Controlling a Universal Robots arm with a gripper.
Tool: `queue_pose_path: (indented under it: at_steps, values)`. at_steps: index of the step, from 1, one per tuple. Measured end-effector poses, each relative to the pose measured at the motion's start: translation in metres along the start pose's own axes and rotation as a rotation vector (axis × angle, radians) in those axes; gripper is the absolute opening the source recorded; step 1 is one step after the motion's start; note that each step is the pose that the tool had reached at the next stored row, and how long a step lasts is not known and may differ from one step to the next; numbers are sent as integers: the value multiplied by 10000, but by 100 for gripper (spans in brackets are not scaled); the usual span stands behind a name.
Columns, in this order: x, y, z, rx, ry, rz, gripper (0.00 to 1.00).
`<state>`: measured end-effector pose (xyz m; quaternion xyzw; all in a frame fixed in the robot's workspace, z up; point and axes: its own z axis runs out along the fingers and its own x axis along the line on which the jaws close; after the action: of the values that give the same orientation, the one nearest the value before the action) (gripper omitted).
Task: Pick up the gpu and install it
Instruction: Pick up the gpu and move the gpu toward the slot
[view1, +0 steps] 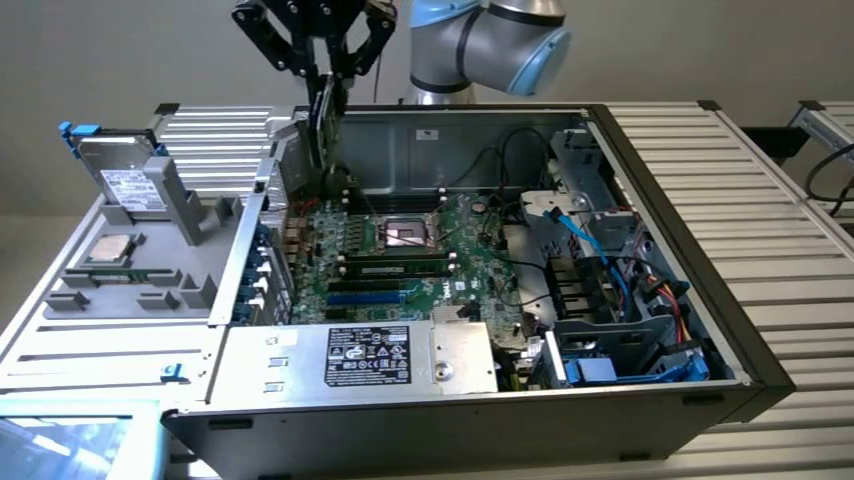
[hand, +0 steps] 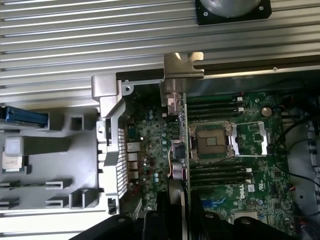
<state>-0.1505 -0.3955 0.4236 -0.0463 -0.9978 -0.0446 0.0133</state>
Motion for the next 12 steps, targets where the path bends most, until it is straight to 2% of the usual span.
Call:
queue_pose_path:
  at_steps: [6, 12]
  values:
    - [-261, -6, -8, 13, 140, 13, 29]
    - [-535, -30, -19, 16, 182, 17, 29]
